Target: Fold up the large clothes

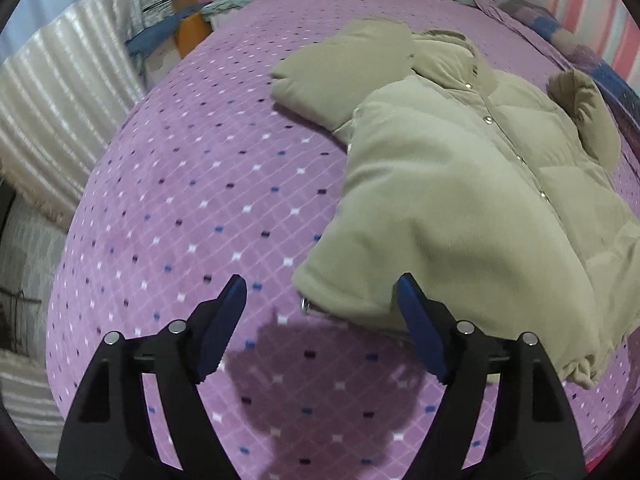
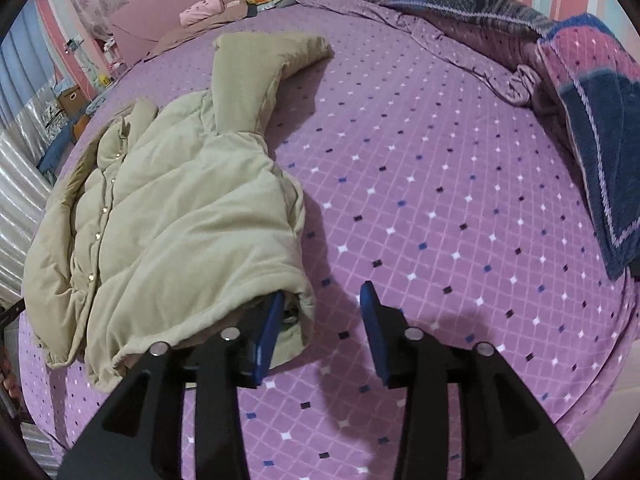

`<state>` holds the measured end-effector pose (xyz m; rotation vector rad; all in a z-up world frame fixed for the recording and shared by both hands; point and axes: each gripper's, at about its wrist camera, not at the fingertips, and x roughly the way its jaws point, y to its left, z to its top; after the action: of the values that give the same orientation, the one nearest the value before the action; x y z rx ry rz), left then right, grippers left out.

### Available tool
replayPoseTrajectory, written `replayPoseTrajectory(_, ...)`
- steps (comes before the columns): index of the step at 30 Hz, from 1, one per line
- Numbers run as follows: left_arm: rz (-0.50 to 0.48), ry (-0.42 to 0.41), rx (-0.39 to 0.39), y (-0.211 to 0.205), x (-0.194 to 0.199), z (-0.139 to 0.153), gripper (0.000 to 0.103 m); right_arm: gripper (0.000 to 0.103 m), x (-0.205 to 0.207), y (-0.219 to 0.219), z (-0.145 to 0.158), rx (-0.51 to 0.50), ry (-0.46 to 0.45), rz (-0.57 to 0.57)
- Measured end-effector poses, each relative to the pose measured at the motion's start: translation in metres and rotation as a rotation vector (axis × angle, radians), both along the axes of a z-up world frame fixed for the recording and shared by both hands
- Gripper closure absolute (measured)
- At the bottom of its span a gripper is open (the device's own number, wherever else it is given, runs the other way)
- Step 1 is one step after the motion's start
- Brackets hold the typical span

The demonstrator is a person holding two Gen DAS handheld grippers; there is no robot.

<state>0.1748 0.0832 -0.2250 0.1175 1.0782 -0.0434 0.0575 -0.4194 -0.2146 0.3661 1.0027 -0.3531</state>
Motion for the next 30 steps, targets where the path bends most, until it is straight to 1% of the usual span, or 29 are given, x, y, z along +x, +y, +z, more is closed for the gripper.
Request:
replayPoseTrajectory(3, -0.054, 0.016, -0.01, -0.004, 0.013, -0.004, 0.019, 0.06, -0.003, 0.003, 0.008, 0.002, -0.007, 0.016)
replayPoseTrajectory(5, -0.081, 0.026, -0.016, -0.007, 0.022, -0.009, 0.018, 0.046, -0.007, 0.002, 0.013, -0.006, -0.011, 0.023)
replayPoseTrajectory(8, -0.118, 0.037, -0.016, -0.008, 0.028, -0.017, 0.017, 0.045, -0.01, -0.002, 0.021, -0.035, -0.026, 0.02)
replayPoseTrajectory(10, -0.138, 0.042, -0.008, -0.011, 0.033, -0.022, 0.016, 0.044, -0.007, -0.006, 0.023, -0.01, -0.042, 0.015)
replayPoseTrajectory(11, -0.15, 0.043, -0.008, -0.013, 0.036, -0.024, 0.016, 0.043, -0.003, -0.006, 0.022, -0.008, -0.042, 0.021)
replayPoseTrajectory(12, -0.161, 0.044, -0.008, -0.015, 0.038, -0.026, 0.015, 0.041, 0.004, -0.005, 0.018, -0.016, -0.036, 0.036)
replayPoseTrajectory(13, -0.171, 0.044, -0.011, -0.016, 0.038, -0.028, 0.014, 0.035, 0.01, -0.003, 0.014, -0.021, -0.038, 0.053)
replayPoseTrajectory(14, -0.177, 0.046, -0.015, -0.015, 0.039, -0.029, 0.011, 0.031, 0.015, -0.001, 0.009, -0.015, -0.043, 0.068)
replayPoseTrajectory(16, -0.184, 0.055, -0.032, -0.014, 0.043, -0.033, 0.01, 0.031, 0.028, 0.001, -0.005, 0.018, -0.032, 0.087)
replayPoseTrajectory(18, -0.201, 0.069, -0.075, -0.012, 0.045, -0.037, 0.008, 0.029, 0.039, 0.003, -0.018, 0.057, -0.031, 0.112)
replayPoseTrajectory(20, -0.223, 0.09, -0.133, -0.011, 0.05, -0.043, 0.007, 0.016, 0.048, 0.004, -0.03, 0.061, -0.03, 0.117)
replayPoseTrajectory(22, -0.238, 0.115, -0.185, -0.011, 0.054, -0.05, 0.007, 0.011, 0.052, 0.004, -0.037, 0.066, -0.027, 0.117)
replayPoseTrajectory(23, -0.245, 0.123, -0.207, -0.011, 0.056, -0.053, 0.009, 0.009, 0.053, 0.002, -0.042, 0.081, -0.023, 0.122)
replayPoseTrajectory(24, -0.253, 0.128, -0.223, -0.013, 0.057, -0.055, 0.017, 0.009, 0.054, 0.0, -0.045, 0.092, -0.021, 0.126)
replayPoseTrajectory(25, -0.275, 0.149, -0.255, -0.017, 0.058, -0.058, 0.024, 0.008, 0.056, -0.003, -0.053, 0.116, -0.012, 0.13)
replayPoseTrajectory(27, -0.284, 0.16, -0.257, -0.021, 0.058, -0.06, 0.037, 0.008, 0.059, -0.009, -0.065, 0.166, 0.008, 0.125)
replayPoseTrajectory(28, -0.292, 0.16, -0.252, -0.026, 0.057, -0.059, 0.042, 0.008, 0.061, -0.01, -0.074, 0.208, 0.018, 0.123)
replayPoseTrajectory(29, -0.291, 0.16, -0.249, -0.03, 0.056, -0.058, 0.055, 0.008, 0.062, -0.011, -0.079, 0.24, 0.023, 0.124)
replayPoseTrajectory(30, -0.289, 0.159, -0.244, -0.031, 0.054, -0.056, 0.065, 0.009, 0.063, -0.009, -0.085, 0.277, 0.023, 0.136)
